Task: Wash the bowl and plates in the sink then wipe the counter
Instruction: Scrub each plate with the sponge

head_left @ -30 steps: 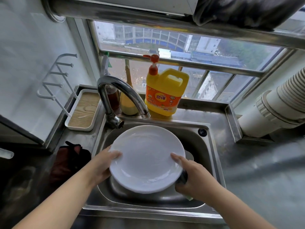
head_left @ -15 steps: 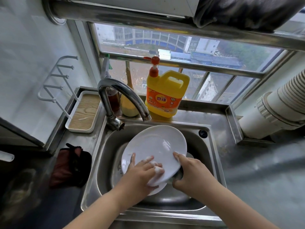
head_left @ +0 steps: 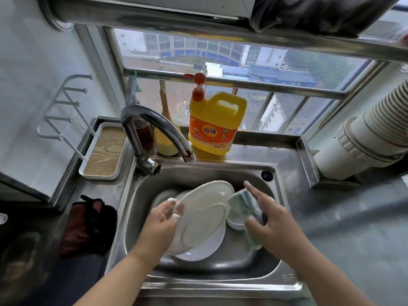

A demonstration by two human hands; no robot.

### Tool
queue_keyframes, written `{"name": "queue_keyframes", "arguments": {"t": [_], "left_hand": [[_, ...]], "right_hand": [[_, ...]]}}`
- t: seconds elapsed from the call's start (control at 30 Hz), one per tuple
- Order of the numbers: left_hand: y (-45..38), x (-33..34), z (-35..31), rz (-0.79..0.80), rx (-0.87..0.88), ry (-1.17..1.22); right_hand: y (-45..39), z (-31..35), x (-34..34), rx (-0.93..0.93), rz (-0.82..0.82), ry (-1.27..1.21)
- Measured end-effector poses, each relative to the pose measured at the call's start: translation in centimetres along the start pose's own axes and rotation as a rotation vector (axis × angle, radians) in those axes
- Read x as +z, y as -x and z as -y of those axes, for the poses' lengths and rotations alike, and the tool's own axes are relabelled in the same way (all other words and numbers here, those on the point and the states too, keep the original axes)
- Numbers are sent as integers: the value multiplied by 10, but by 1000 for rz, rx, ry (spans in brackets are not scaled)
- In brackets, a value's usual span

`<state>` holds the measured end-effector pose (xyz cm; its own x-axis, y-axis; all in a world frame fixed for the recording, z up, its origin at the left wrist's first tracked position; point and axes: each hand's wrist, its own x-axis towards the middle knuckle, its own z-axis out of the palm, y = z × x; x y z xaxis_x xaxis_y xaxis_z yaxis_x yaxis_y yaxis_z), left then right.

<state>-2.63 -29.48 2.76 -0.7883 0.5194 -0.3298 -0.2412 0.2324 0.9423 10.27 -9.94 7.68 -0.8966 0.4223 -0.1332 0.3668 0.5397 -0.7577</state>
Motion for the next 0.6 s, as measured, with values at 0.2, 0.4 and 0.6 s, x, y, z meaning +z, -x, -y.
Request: {"name": "queue_keyframes", "arguments": {"t": [0.2, 0.4, 0.6], "left_hand": [[0, 27, -13, -19, -21, 167], [-9, 24, -21, -68, -26, 232], [-12, 22, -16, -65, -26, 268]], "right_hand": [[-21, 27, 76, -132, -112, 185], [-64, 1, 69, 31, -250, 116], [-42, 29, 104, -289, -286, 299]]}}
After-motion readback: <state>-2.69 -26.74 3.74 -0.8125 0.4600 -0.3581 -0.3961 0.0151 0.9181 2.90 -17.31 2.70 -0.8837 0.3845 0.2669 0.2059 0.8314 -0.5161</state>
